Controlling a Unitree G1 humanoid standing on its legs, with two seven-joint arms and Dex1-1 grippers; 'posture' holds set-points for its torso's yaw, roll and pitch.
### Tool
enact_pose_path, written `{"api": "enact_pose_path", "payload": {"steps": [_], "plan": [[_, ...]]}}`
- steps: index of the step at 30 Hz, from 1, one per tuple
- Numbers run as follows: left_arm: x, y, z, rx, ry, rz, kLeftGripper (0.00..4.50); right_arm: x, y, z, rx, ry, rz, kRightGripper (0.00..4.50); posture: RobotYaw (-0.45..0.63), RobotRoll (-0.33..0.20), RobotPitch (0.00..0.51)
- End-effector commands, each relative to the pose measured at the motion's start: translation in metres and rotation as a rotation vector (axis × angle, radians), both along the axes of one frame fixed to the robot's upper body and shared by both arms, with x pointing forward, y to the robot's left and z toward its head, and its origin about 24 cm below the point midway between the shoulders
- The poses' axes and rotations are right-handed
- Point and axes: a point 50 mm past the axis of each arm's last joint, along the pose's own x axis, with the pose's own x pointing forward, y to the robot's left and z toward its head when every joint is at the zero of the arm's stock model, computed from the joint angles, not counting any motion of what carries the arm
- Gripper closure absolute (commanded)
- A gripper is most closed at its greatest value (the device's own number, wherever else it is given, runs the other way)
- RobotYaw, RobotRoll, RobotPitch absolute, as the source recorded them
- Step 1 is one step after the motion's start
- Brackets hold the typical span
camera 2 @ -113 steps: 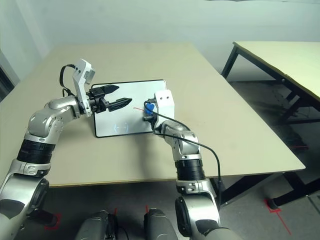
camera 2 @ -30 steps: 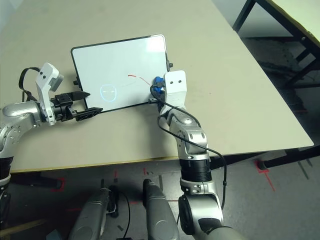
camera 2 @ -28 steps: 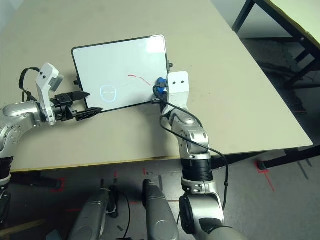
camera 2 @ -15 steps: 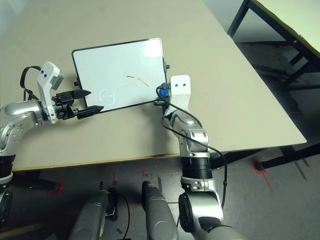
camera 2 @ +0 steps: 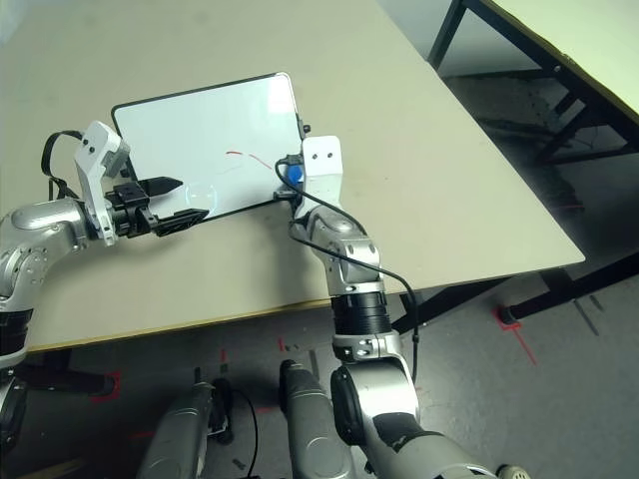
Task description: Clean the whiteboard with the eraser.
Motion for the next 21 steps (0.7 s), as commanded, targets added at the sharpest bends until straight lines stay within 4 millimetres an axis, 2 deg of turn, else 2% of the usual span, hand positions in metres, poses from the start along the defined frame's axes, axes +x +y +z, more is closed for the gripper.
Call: {"api": "enact_pose_path", "payload": {"steps": [1, 15, 21], "plan": [[-0.003, -0.001, -0.002, -0.003, 0.006, -0.002, 0.0, -0.003, 0.019, -0.012, -0.012, 0.064, 0.076, 4.01, -0.07, 0.0, 0.219], [-0.003, 0.004, 0.002, -0.005, -0.013, 0.026, 0.0, -0.002, 0.063, 0.005, 0.006, 0.017, 0.216, 4.01, -0.03, 0.0, 0.206], [-0.005, 0.006, 0.002, -0.007, -0.016, 0.035, 0.0, -0.001, 0.074, 0.012, 0.006, -0.002, 0.258, 4.01, -0.03, 0.0, 0.2]]}}
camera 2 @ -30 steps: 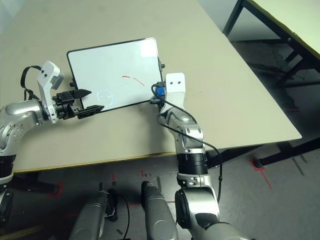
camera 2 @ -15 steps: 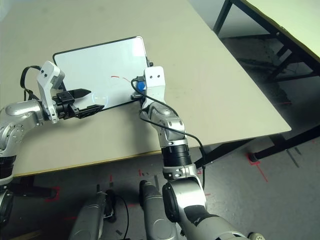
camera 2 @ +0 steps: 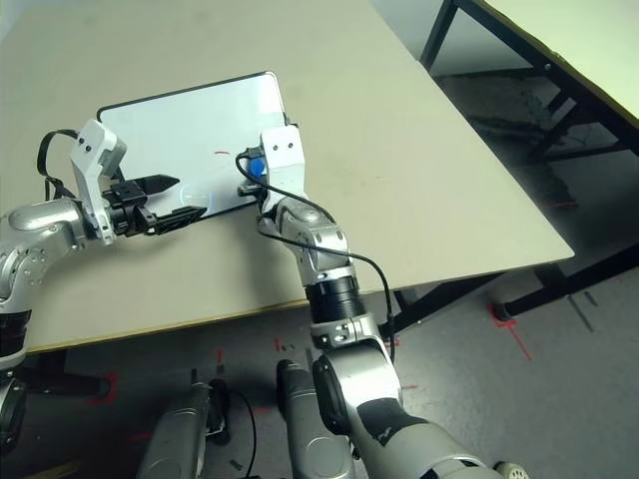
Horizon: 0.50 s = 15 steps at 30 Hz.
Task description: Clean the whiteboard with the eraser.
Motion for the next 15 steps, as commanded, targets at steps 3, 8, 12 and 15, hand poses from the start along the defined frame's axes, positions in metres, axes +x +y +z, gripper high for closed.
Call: {"api": "enact_pose_path", "payload": {"steps": [3, 8, 12, 15], "plan": [[-0.003, 0.002, 0.0, -0.002, 0.002, 0.005, 0.0, -0.008, 0.036, 0.005, 0.029, 0.014, 0.113, 4.01, -0.03, 0.0, 0.193], [-0.002, 0.001, -0.001, -0.006, -0.001, 0.004, 0.0, -0.011, 0.044, 0.008, 0.036, 0.008, 0.142, 4.02, -0.03, 0.0, 0.19], [-0.001, 0.0, -0.001, -0.008, -0.002, 0.002, 0.0, -0.014, 0.05, 0.01, 0.035, 0.003, 0.167, 4.04, -0.03, 0.0, 0.189], [-0.001, 0.0, -0.001, -0.009, -0.003, 0.0, 0.0, -0.016, 0.052, 0.01, 0.034, 0.001, 0.179, 4.04, -0.03, 0.0, 0.188]]}}
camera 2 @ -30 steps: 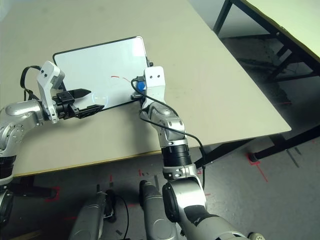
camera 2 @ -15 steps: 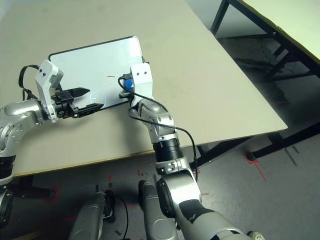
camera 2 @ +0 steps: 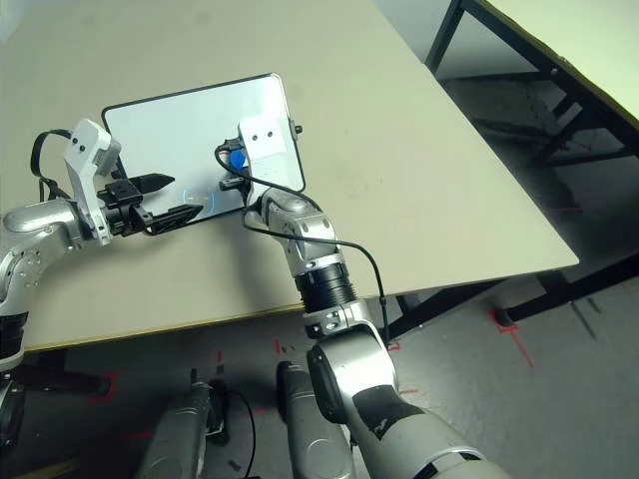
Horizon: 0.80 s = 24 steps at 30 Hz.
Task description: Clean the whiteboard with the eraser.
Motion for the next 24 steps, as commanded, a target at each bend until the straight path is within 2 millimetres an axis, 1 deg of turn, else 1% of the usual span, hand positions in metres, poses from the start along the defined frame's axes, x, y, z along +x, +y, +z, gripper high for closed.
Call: {"api": "enact_pose_path", "payload": {"steps": [1, 7, 11, 15, 17, 19, 21, 24], "plan": [[-0.001, -0.001, -0.001, -0.006, 0.003, -0.011, 0.0, -0.014, 0.037, 0.001, 0.043, 0.031, 0.117, 4.04, -0.03, 0.0, 0.188], [0.0, 0.0, 0.0, -0.004, 0.003, -0.01, 0.0, -0.015, 0.038, 0.001, 0.043, 0.03, 0.117, 4.04, -0.04, 0.0, 0.188], [0.001, 0.0, 0.001, -0.001, 0.001, -0.013, 0.0, -0.013, 0.029, -0.008, 0.03, 0.047, 0.083, 4.04, -0.04, 0.0, 0.187], [0.002, 0.0, 0.003, 0.004, 0.0, -0.015, 0.0, -0.011, 0.008, -0.025, 0.01, 0.08, 0.022, 4.04, -0.04, 0.0, 0.184], [0.003, 0.001, 0.004, 0.006, -0.001, -0.014, 0.0, -0.01, -0.011, -0.037, -0.005, 0.107, -0.034, 4.04, -0.05, 0.0, 0.182], [0.003, 0.001, 0.004, 0.007, -0.002, -0.014, 0.0, -0.009, -0.029, -0.043, -0.013, 0.12, -0.091, 4.04, -0.05, 0.0, 0.181], [0.004, 0.001, 0.004, 0.007, -0.002, -0.015, 0.0, -0.009, -0.039, -0.042, -0.012, 0.116, -0.122, 4.04, -0.05, 0.0, 0.179], [0.005, 0.001, 0.004, 0.007, -0.002, -0.015, 0.0, -0.006, -0.056, -0.031, -0.009, 0.062, -0.183, 4.04, -0.06, 0.0, 0.177]]}}
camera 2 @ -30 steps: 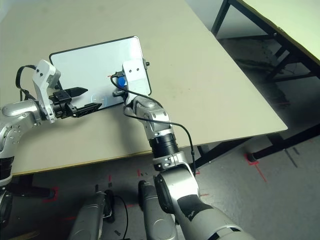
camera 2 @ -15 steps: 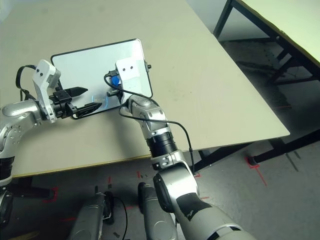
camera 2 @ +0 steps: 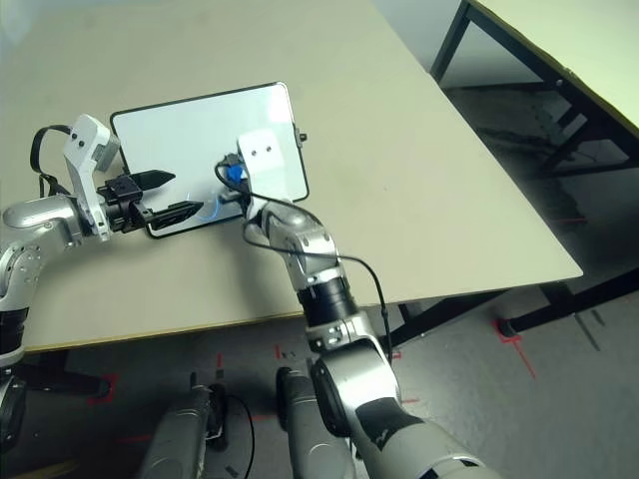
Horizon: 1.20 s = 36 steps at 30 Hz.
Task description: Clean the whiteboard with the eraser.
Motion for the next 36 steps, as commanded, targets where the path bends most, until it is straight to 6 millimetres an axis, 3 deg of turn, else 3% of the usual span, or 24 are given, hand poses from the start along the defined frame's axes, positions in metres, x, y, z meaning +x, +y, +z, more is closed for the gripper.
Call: {"api": "enact_pose_path", "payload": {"steps": [1, 9, 20, 31, 36], "plan": [[0.001, 0.0, -0.003, 0.008, 0.011, -0.004, 0.0, 0.001, -0.021, 0.003, -0.007, -0.012, -0.081, 4.04, -0.06, 0.0, 0.176], [0.004, 0.001, -0.003, 0.005, 0.008, -0.002, 0.0, 0.002, -0.021, 0.014, -0.093, -0.099, -0.051, 4.04, -0.07, 0.0, 0.167], [0.002, 0.001, -0.004, -0.003, 0.003, 0.001, 0.0, 0.013, 0.011, 0.016, -0.076, -0.083, 0.03, 4.04, -0.04, 0.0, 0.164], [-0.001, 0.002, -0.005, -0.009, 0.003, 0.013, 0.0, 0.013, 0.056, 0.038, -0.035, -0.131, 0.148, 4.04, -0.03, 0.0, 0.166], [-0.001, 0.002, -0.006, -0.011, 0.003, 0.015, 0.0, 0.014, 0.06, 0.038, -0.039, -0.135, 0.164, 4.04, -0.03, 0.0, 0.165]]}}
